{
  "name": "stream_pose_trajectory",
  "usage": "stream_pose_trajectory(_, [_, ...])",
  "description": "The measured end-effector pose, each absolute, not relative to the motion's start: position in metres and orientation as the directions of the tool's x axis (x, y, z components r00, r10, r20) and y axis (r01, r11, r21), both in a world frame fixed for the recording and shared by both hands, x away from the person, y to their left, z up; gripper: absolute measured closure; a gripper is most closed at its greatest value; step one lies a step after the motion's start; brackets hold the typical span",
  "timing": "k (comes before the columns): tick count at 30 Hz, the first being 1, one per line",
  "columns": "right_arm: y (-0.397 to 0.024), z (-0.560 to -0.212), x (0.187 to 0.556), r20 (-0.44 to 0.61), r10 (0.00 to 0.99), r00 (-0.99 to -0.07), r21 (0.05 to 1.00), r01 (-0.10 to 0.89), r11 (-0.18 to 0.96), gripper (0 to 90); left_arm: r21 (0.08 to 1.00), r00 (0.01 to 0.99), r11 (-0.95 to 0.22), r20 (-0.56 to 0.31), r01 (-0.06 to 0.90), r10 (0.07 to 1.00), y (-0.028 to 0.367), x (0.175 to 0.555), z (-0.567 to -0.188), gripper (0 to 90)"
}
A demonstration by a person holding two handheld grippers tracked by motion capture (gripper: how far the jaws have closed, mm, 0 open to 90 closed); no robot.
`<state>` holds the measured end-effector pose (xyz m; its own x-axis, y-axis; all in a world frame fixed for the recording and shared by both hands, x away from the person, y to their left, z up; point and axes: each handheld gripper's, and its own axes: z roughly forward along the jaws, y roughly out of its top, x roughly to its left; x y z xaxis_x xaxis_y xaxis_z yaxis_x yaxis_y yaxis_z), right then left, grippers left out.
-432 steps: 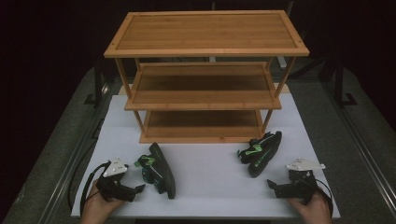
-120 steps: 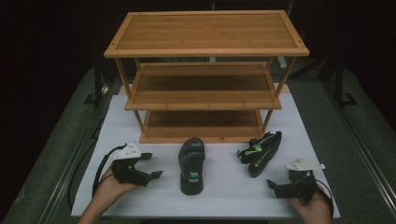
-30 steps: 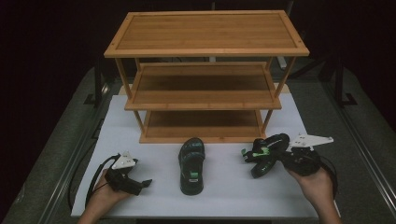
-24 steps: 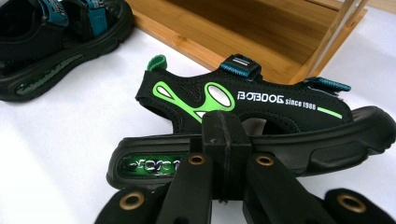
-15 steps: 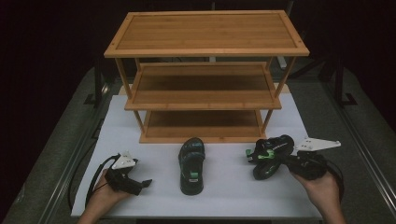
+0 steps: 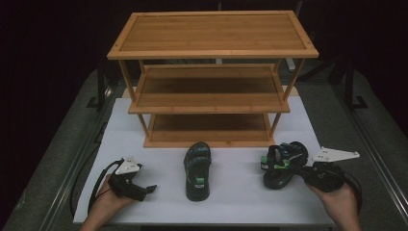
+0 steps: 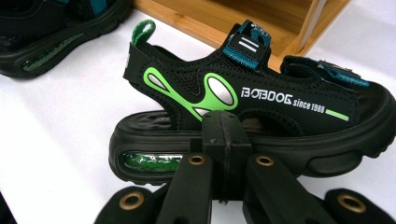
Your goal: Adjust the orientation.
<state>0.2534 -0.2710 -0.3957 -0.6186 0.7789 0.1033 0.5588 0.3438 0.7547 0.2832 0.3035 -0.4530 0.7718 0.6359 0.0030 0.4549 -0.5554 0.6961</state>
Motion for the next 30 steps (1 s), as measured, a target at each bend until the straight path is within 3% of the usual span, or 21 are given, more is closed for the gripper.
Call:
stream_pose_trajectory(26, [-0.300,-0.430,0.237,0.211,0.755,-0.621,0.760,0.589,0.273,89.6,0.695,0.772,-0.556,0.003,0.455,0.636,0.304,0.283,-0.453,1.6])
stream_pose_trajectory(30, [-0.307,-0.426,0.230,0.209,0.765,-0.609,0.767,0.588,0.259,83.8,0.696,0.772,-0.556,0.003,0.455,0.636,0.304,0.283,-0.453,1.6])
